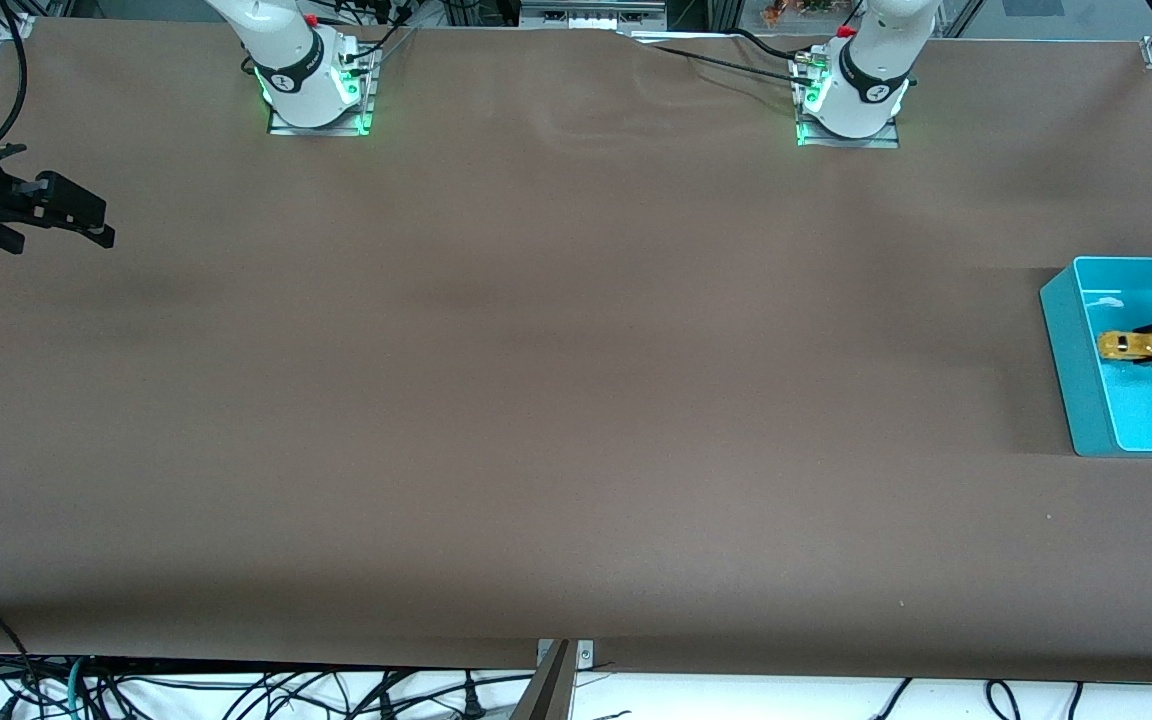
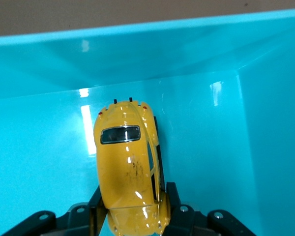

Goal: Wind and store yellow beetle car
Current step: 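Lower the car onto the bin floor and open the left gripper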

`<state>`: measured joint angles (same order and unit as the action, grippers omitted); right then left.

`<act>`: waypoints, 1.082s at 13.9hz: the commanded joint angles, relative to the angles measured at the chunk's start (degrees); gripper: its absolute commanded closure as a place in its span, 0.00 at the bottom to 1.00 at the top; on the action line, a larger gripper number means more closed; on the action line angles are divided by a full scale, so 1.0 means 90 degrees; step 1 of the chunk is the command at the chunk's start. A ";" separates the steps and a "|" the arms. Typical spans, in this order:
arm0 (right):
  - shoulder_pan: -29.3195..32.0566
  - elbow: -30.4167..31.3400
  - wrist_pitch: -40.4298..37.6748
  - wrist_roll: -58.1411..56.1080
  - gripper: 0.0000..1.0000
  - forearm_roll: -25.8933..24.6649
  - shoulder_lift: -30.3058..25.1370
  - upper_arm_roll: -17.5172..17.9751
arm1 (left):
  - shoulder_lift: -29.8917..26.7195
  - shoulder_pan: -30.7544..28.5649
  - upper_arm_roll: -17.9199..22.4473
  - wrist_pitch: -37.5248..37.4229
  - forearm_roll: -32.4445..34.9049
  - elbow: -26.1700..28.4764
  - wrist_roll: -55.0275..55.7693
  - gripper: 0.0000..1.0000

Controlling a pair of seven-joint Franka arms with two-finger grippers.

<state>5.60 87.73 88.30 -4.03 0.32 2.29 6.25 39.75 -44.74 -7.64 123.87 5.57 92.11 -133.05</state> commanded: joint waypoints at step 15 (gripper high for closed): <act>0.0022 -0.0138 -0.0143 0.0037 0.00 -0.0035 0.0038 0.0028 | -0.0244 0.0361 0.0029 -0.0236 0.0367 -0.0361 0.0328 0.00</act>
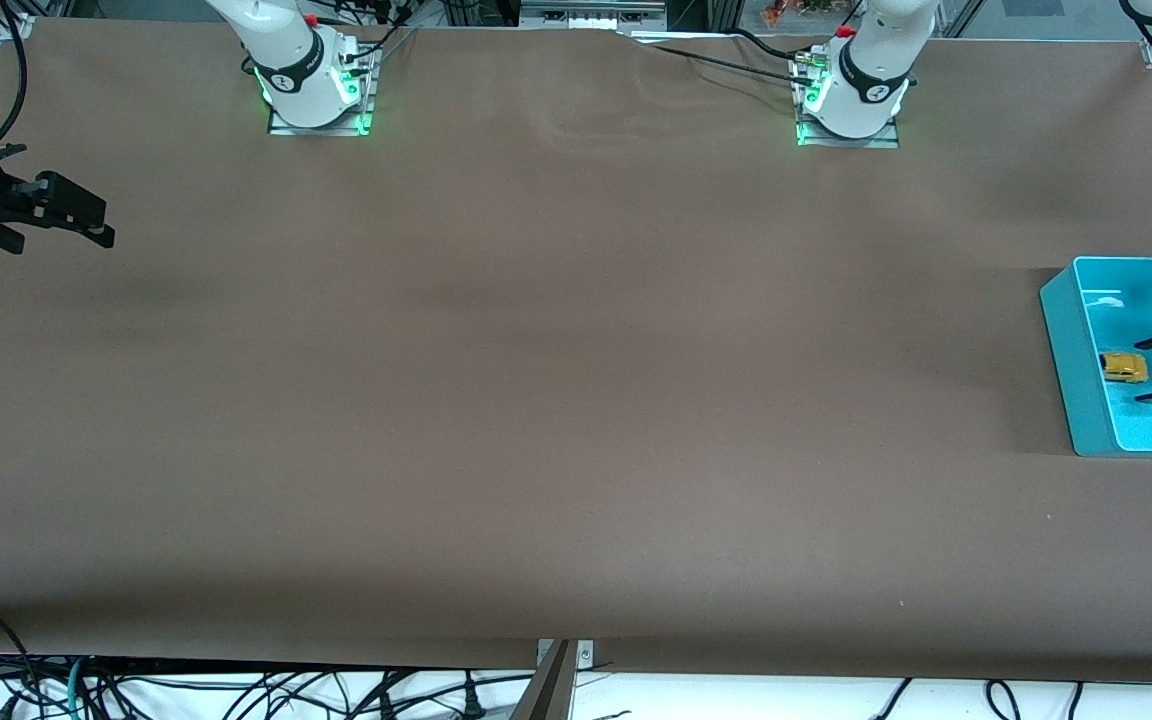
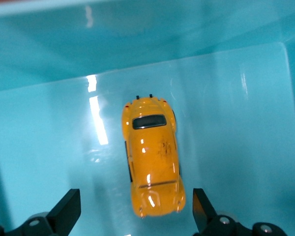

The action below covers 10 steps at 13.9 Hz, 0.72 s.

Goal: Wind and store yellow beetle car
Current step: 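Lower the car onto the bin floor and open the left gripper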

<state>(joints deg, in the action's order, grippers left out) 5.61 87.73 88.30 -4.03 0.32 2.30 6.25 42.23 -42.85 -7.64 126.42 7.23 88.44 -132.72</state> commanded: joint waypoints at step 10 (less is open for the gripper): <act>0.0022 -0.0139 -0.0162 0.0057 0.00 -0.0035 0.0038 0.0028 | -0.1713 0.1839 0.0018 -0.1984 -0.0432 0.0027 0.2242 0.00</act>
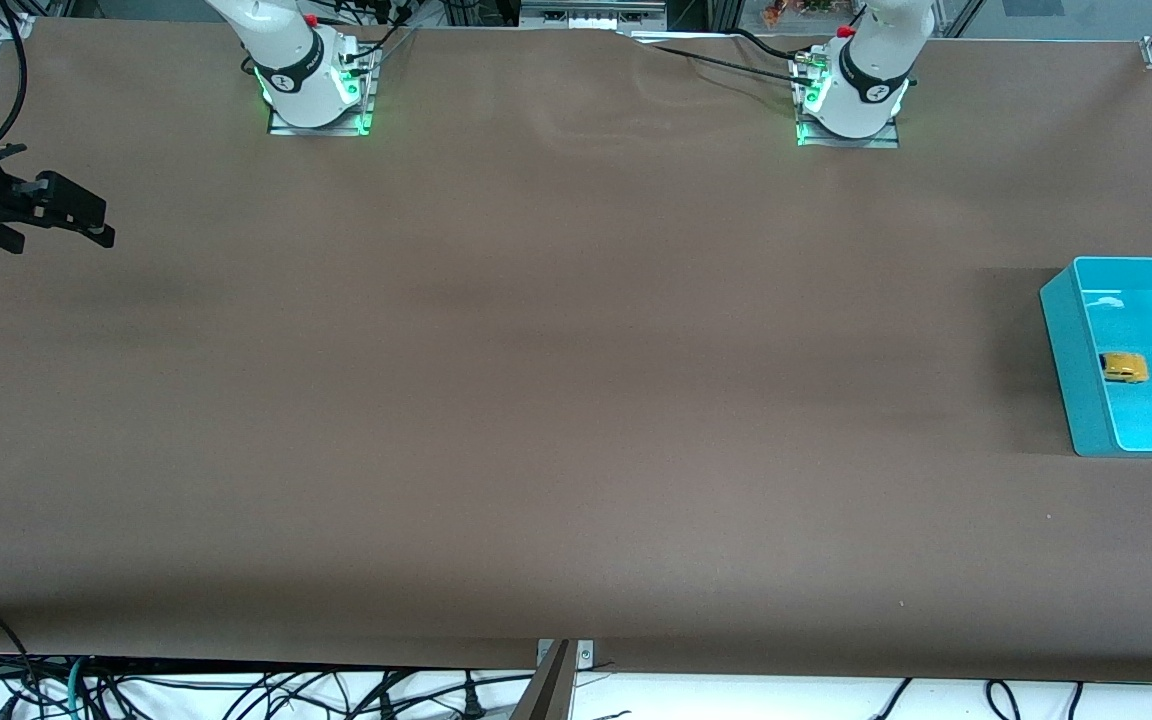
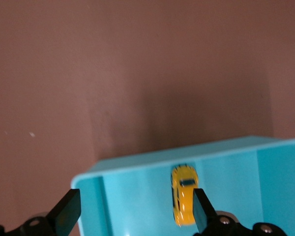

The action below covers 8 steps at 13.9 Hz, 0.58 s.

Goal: Wind and store yellow beetle car

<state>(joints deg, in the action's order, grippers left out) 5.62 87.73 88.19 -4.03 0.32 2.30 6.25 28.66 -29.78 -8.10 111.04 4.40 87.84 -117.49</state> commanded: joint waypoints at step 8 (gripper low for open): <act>0.0021 -0.0138 -0.0160 0.0067 0.00 -0.0035 0.0038 0.0019 | -0.0732 0.2107 0.0021 -0.0998 -0.0781 0.0103 0.4192 0.00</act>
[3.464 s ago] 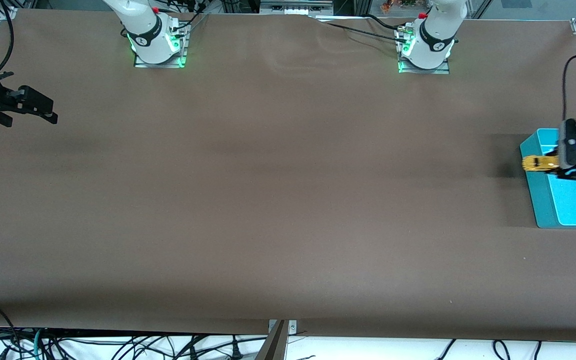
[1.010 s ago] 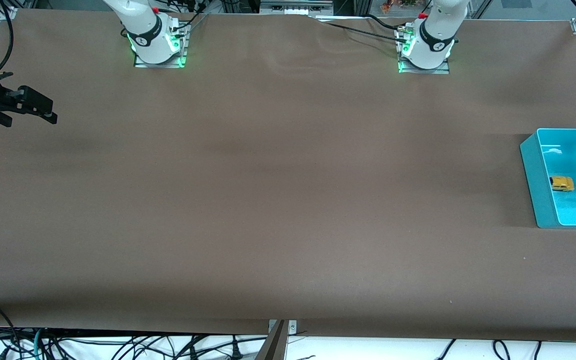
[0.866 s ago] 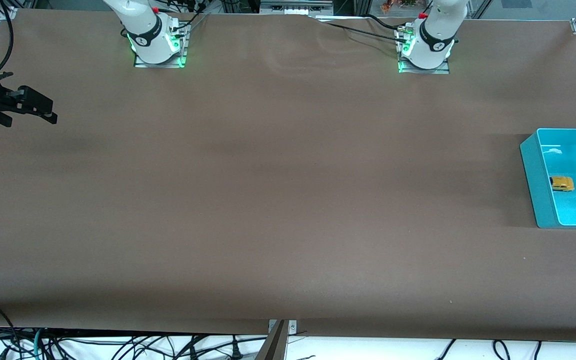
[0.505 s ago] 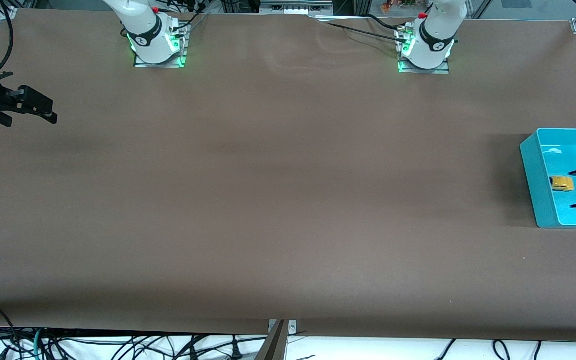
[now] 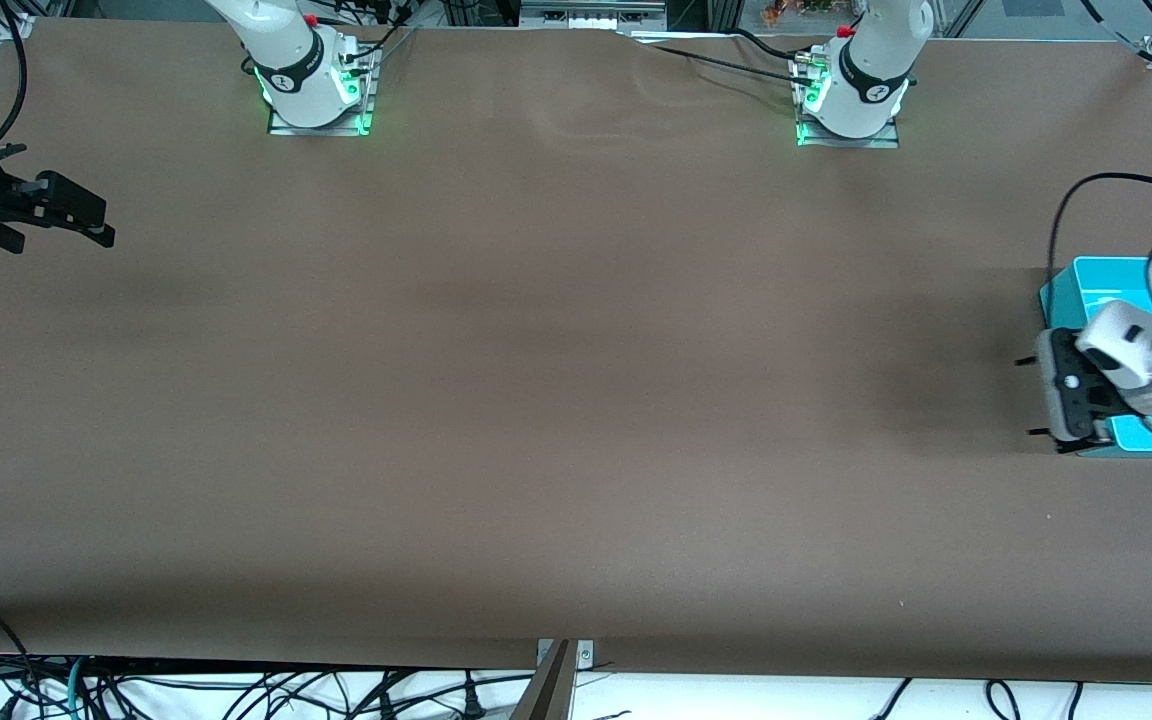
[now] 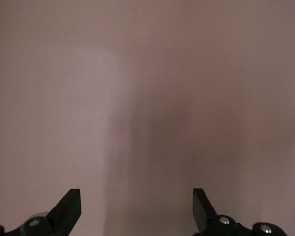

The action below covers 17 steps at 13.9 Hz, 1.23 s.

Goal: Wind and store yellow beetle car

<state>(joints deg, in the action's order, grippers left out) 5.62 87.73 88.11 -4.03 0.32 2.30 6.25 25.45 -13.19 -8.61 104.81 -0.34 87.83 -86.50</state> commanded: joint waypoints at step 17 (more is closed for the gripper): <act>0.0020 -0.0139 -0.0151 0.0067 0.00 -0.0025 0.0037 0.0028 | -0.1880 0.0811 -0.0469 -0.2259 -0.0948 -0.0101 0.7646 0.00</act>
<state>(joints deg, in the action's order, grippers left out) 5.63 87.73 88.06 -4.03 0.32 2.30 6.25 9.35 -5.73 -12.79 87.23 -8.96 87.58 -20.34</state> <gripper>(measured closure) 0.000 0.000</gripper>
